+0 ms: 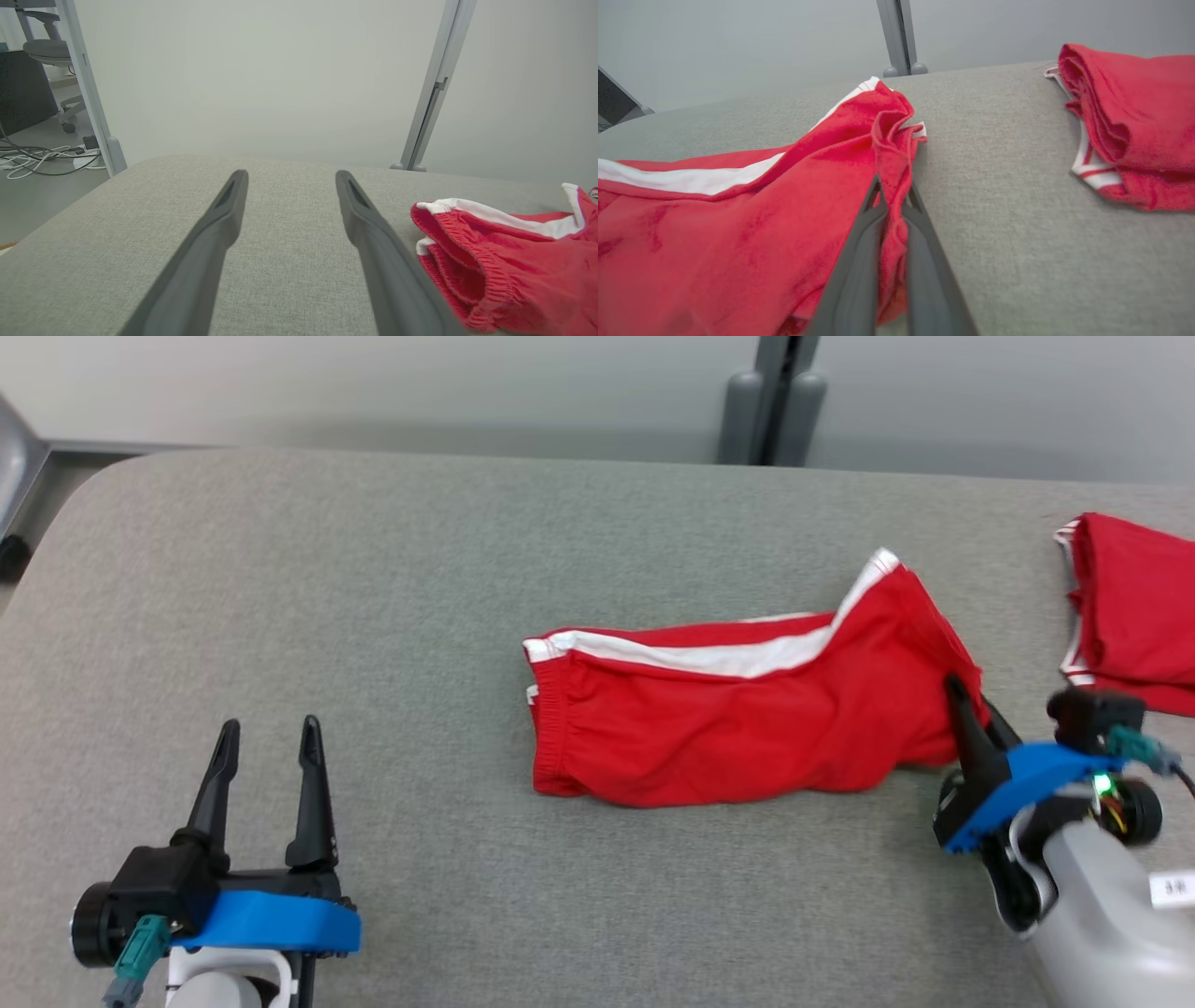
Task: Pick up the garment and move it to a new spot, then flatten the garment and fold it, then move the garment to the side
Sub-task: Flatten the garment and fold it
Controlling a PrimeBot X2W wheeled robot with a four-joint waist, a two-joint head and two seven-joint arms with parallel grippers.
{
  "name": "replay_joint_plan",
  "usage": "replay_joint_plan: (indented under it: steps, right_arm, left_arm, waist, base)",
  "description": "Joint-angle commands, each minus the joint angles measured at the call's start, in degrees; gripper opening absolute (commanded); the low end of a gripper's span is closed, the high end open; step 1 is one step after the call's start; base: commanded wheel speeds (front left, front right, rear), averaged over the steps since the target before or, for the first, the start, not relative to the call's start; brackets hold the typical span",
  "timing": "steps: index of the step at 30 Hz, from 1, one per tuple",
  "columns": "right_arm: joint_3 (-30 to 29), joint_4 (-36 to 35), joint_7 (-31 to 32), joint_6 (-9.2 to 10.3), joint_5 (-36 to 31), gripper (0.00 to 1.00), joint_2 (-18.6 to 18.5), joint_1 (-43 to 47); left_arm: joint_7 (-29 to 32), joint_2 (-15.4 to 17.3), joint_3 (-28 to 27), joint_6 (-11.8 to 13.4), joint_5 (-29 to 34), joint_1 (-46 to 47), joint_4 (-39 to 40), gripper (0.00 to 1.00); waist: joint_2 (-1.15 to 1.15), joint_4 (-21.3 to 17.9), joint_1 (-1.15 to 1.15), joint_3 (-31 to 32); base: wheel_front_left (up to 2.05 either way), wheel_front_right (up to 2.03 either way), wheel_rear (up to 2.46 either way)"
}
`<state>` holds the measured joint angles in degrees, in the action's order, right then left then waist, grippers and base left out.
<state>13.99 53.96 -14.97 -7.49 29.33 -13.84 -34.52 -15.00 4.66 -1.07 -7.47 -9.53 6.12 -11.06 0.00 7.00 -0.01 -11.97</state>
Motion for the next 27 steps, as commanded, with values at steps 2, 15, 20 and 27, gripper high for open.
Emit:
replay_joint_plan:
  steps: [2,15,20,27]
  right_arm:
    - [-1.5,-2.8,-0.3,-0.01,0.7,0.0,-0.3,4.2]
    - [-10.3,-11.1,-0.3,-0.01,-1.3,0.0,0.4,15.9]
    - [-10.1,-11.2,-0.3,-0.01,-2.5,0.0,1.4,14.3]
    - [-8.7,-16.4,-0.3,-0.01,-2.8,0.0,3.1,13.8]
  left_arm:
    - [-0.2,0.4,-0.8,0.0,0.2,-0.9,0.1,1.0]
    - [-0.2,0.3,-2.1,0.0,0.5,-3.0,0.6,1.0]
    - [-0.2,0.3,-1.4,0.0,0.6,-3.1,0.2,1.0]
    - [-0.2,0.5,-1.4,0.0,0.4,-3.8,0.3,1.0]
  waist:
    - [0.0,-2.3,0.01,2.1]
    - [0.0,-5.2,0.01,3.3]
    - [0.0,-4.9,0.01,4.0]
    - [0.0,-4.3,0.01,5.3]
  base:
    - [0.0,0.0,0.0]
    - [0.0,0.0,0.0]
    - [0.0,0.0,0.0]
    - [0.0,0.0,0.0]
